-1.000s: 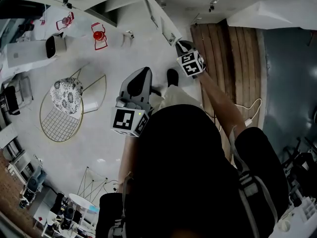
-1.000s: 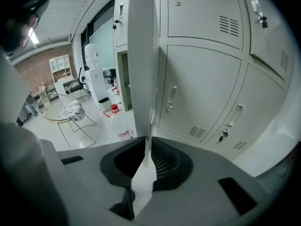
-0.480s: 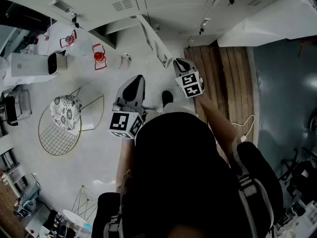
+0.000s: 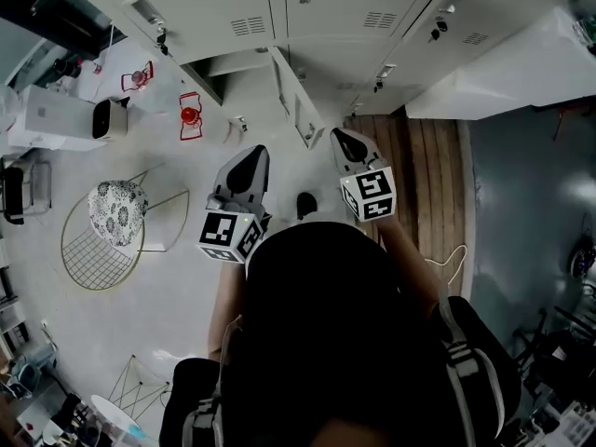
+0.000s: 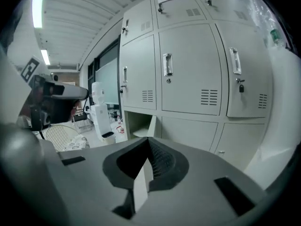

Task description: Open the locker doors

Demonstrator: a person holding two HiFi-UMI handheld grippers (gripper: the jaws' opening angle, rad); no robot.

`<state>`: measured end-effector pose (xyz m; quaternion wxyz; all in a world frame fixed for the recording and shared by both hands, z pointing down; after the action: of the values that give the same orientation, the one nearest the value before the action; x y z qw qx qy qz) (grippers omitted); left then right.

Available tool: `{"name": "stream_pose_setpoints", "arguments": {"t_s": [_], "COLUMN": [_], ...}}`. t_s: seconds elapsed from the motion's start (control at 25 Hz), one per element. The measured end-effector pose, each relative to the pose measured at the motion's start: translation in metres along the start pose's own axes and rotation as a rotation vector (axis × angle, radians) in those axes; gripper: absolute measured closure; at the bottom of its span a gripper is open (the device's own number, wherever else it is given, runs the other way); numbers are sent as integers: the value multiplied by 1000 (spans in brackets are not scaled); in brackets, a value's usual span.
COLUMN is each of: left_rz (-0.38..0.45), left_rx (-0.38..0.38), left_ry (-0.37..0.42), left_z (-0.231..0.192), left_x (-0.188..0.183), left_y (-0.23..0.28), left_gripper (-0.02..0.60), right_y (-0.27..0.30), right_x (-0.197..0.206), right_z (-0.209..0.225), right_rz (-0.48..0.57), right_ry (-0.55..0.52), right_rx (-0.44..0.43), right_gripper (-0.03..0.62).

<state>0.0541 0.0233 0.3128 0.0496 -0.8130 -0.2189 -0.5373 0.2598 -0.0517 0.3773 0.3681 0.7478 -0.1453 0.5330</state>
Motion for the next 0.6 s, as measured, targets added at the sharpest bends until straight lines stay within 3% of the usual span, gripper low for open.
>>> {"name": "stream_pose_setpoints", "arguments": {"t_s": [0.32,0.6], "left_rz": [44,85], "left_rx": [-7,-29], "left_ry": [41,82], "left_z": [5,7], "left_x": [-26,-48], "left_y": [-12,-32], "left_gripper": [563,563], "right_y": [-14,-22], "right_x": [-67,-109], "right_z": [-6,-19], "right_rz": [126,218], "right_ry": [-31,-24], "right_rx": [-34,-132], "right_gripper": [589,589]}}
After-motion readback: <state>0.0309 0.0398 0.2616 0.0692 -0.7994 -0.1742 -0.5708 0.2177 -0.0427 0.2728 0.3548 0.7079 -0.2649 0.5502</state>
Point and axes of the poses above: the fingertips, and each gripper's own axes: y forward along the fingers, z to its right, x out of its underside, the point moved 7 cm from there along -y, backward along the fingers, and after that the axes turned 11 degrees about -y, right-handed, at the moved point
